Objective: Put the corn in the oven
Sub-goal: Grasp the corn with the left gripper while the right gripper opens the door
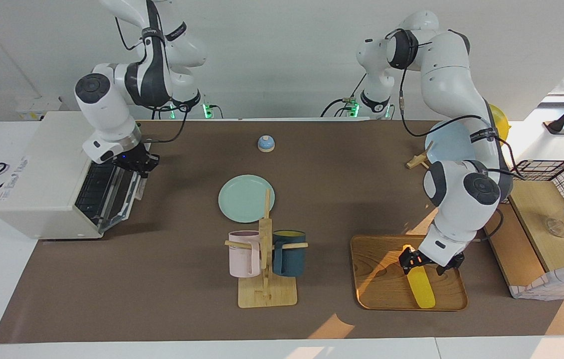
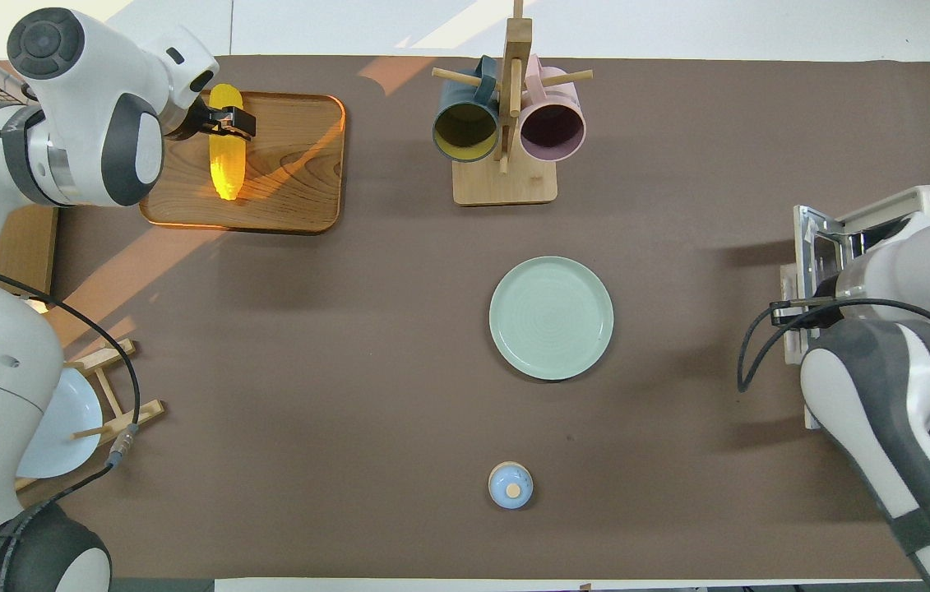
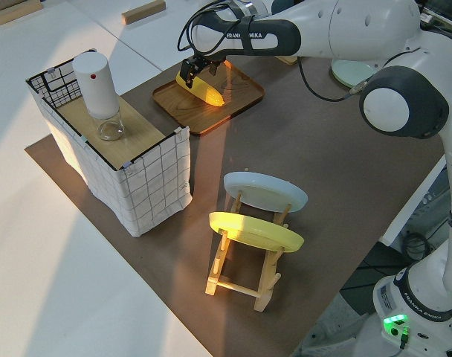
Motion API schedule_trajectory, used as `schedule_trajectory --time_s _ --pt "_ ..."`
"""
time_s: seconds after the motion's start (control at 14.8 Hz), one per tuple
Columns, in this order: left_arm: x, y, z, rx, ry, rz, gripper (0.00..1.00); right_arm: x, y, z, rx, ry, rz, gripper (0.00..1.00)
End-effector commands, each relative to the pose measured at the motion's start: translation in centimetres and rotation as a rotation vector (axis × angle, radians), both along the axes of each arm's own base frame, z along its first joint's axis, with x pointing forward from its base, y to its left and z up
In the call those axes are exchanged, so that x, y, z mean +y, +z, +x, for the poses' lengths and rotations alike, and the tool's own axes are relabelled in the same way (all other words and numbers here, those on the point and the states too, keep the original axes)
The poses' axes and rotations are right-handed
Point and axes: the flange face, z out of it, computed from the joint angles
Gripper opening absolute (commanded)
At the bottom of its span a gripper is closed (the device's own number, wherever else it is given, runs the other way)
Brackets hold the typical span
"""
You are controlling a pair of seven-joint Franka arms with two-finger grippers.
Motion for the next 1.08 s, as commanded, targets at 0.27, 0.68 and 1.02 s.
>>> schedule_trajectory --time_s 0.27,0.68,1.02 --pt "0.0 -2.9 0.6 -0.021 -0.074 0.077 1.00 -2.3 -7.9 0.8 -0.010 -0.085 0.023 0.00" --pt "0.0 -2.8 0.5 -0.012 -0.075 0.071 0.31 2.4 -5.9 3.6 -0.013 -0.093 0.068 0.00" --pt "-0.8 -1.2 0.2 0.005 -0.050 0.009 0.00 2.7 11.5 7.6 0.074 -0.125 0.062 0.00"
